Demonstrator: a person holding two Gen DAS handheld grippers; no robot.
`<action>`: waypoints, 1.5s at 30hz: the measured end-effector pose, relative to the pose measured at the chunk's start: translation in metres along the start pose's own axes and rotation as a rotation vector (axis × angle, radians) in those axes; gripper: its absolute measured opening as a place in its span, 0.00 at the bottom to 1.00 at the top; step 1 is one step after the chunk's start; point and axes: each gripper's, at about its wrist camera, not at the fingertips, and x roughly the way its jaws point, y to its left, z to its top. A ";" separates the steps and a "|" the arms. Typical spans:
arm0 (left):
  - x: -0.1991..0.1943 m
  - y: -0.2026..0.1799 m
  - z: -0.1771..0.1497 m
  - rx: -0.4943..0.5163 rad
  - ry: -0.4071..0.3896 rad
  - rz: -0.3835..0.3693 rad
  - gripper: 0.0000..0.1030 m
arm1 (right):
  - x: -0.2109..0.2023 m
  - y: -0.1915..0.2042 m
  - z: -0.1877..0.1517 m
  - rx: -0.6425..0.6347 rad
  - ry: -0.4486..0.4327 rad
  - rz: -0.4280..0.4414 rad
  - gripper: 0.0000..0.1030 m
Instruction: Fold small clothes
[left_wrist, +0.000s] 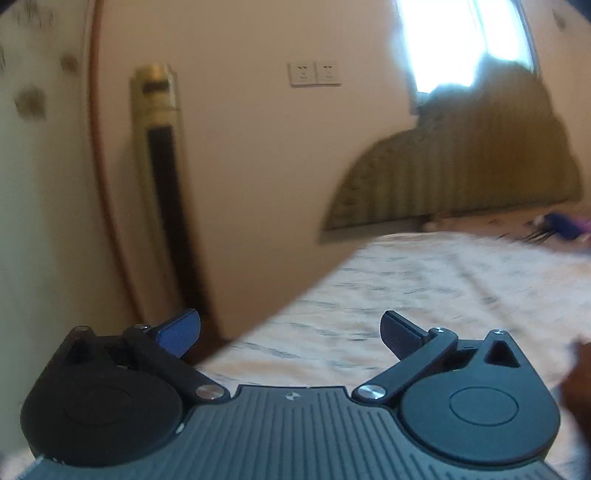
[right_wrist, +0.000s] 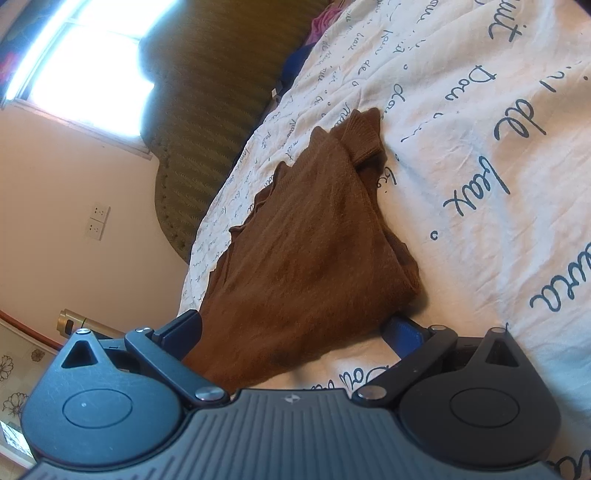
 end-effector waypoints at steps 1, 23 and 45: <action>0.003 0.006 -0.005 -0.022 0.042 0.017 0.92 | 0.001 0.001 0.000 0.000 -0.002 -0.004 1.00; -0.049 -0.158 -0.100 -0.643 0.648 -0.896 0.66 | -0.005 0.004 -0.005 0.029 -0.042 -0.040 1.00; -0.050 -0.186 -0.096 -0.449 0.572 -0.796 0.13 | 0.019 -0.031 0.003 0.163 -0.148 0.014 0.07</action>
